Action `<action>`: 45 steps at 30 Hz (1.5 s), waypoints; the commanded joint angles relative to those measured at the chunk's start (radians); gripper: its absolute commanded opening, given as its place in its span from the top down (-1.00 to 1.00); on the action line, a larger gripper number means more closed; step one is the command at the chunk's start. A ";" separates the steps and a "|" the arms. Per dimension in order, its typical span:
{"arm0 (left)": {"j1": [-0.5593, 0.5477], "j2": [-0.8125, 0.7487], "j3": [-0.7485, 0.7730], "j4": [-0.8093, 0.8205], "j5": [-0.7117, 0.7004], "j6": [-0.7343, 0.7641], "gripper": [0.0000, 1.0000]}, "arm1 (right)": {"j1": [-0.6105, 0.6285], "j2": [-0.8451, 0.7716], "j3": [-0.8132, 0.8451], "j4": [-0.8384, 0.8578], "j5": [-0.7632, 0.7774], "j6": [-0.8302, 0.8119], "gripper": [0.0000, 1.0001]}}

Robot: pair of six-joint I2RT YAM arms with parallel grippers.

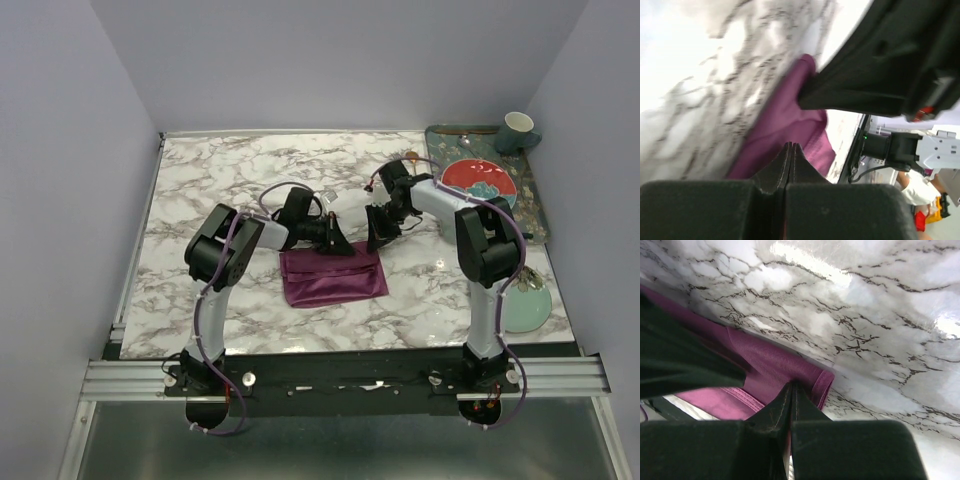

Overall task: Fold the napkin into a case and place the utensils inside
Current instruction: Smooth out the 2/3-rectangle-folded napkin at the center of the board.

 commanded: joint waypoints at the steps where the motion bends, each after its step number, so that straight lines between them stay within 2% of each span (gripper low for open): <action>1: 0.005 0.042 0.024 0.004 -0.043 -0.025 1.00 | -0.001 -0.029 -0.048 -0.003 -0.015 -0.027 0.80; 5: -0.001 0.022 -0.009 0.160 -0.006 -0.125 1.00 | -0.001 -0.031 -0.069 0.008 -0.016 -0.029 0.80; 9: -0.009 0.009 -0.009 0.205 -0.006 -0.165 1.00 | -0.001 -0.026 -0.077 0.017 -0.015 -0.033 0.80; 13: -0.017 0.055 0.046 0.165 -0.031 -0.154 1.00 | 0.000 -0.034 -0.076 0.023 -0.022 -0.033 0.80; 17: -0.029 0.086 0.066 0.052 -0.072 -0.105 1.00 | -0.001 -0.055 -0.076 0.022 -0.026 -0.039 0.79; 21: -0.032 0.108 0.064 -0.031 -0.100 -0.055 1.00 | -0.006 -0.100 -0.069 0.008 -0.128 -0.052 0.73; 23: -0.032 0.118 0.061 -0.065 -0.112 -0.036 1.00 | -0.010 -0.131 -0.077 0.015 -0.210 -0.068 0.63; 25: -0.032 0.131 0.060 -0.079 -0.112 -0.027 1.00 | -0.012 -0.174 -0.092 0.037 -0.357 -0.085 0.53; 26: -0.032 0.132 0.060 -0.085 -0.115 -0.025 1.00 | -0.013 -0.184 -0.111 0.063 -0.406 -0.084 0.19; 27: -0.032 0.135 0.058 -0.093 -0.121 -0.019 1.00 | -0.013 -0.189 -0.121 0.080 -0.499 -0.067 0.06; 29: -0.032 0.137 0.061 -0.103 -0.123 -0.013 1.00 | -0.012 -0.171 -0.147 0.129 -0.583 -0.041 -0.14; 31: -0.032 0.137 0.064 -0.113 -0.128 -0.002 1.00 | -0.013 -0.116 -0.155 0.152 -0.676 -0.004 -0.16; 34: -0.029 0.137 0.064 -0.123 -0.129 0.005 1.00 | -0.012 -0.066 -0.177 0.205 -0.704 0.037 -0.15; 38: -0.029 0.141 0.066 -0.126 -0.131 0.007 1.00 | -0.012 -0.020 -0.221 0.276 -0.652 0.063 -0.11; 45: -0.024 0.147 0.069 -0.131 -0.131 0.005 1.00 | -0.010 0.043 -0.292 0.289 -0.540 0.066 0.02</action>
